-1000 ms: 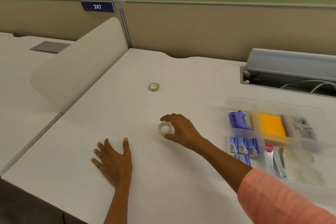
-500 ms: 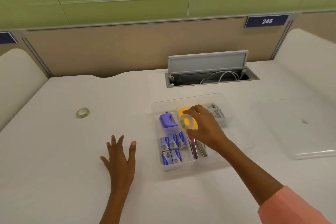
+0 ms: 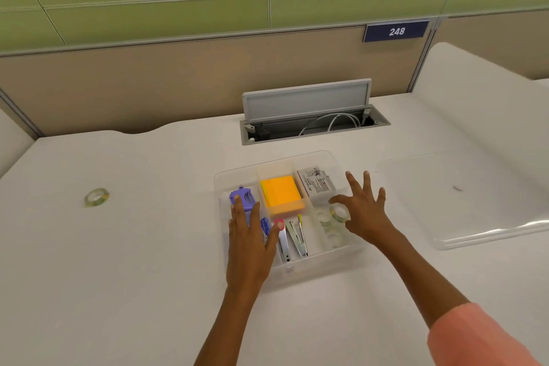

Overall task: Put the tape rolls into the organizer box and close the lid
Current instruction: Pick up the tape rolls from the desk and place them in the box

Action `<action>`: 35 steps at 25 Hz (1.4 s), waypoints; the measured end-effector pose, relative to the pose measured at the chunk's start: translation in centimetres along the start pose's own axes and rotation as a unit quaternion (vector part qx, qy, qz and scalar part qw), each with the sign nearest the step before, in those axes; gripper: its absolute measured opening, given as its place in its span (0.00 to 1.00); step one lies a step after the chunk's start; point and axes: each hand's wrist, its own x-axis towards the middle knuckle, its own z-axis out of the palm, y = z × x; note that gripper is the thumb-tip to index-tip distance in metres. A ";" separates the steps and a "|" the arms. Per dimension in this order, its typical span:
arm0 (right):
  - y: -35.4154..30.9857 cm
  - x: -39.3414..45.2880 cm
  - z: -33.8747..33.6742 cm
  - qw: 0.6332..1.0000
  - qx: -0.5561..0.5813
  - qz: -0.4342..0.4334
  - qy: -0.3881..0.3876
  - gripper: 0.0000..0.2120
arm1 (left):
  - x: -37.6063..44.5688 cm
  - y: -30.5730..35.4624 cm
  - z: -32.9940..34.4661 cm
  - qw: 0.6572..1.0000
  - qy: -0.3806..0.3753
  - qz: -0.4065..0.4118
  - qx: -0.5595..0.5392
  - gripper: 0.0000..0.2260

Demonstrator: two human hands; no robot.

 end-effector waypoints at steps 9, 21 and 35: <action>0.3 0.1 0.8 0.999 0.038 -0.023 0.001 0.26 | -0.1 0.2 0.0 1.000 0.003 0.001 0.006 0.29; -1.4 0.3 0.3 0.985 0.136 -0.076 0.071 0.20 | 0.0 0.5 -0.3 0.999 0.023 0.003 -0.030 0.26; -11.4 1.7 2.3 0.975 0.021 -0.219 -0.045 0.39 | 6.7 -13.8 -10.4 0.976 0.137 -0.155 0.070 0.22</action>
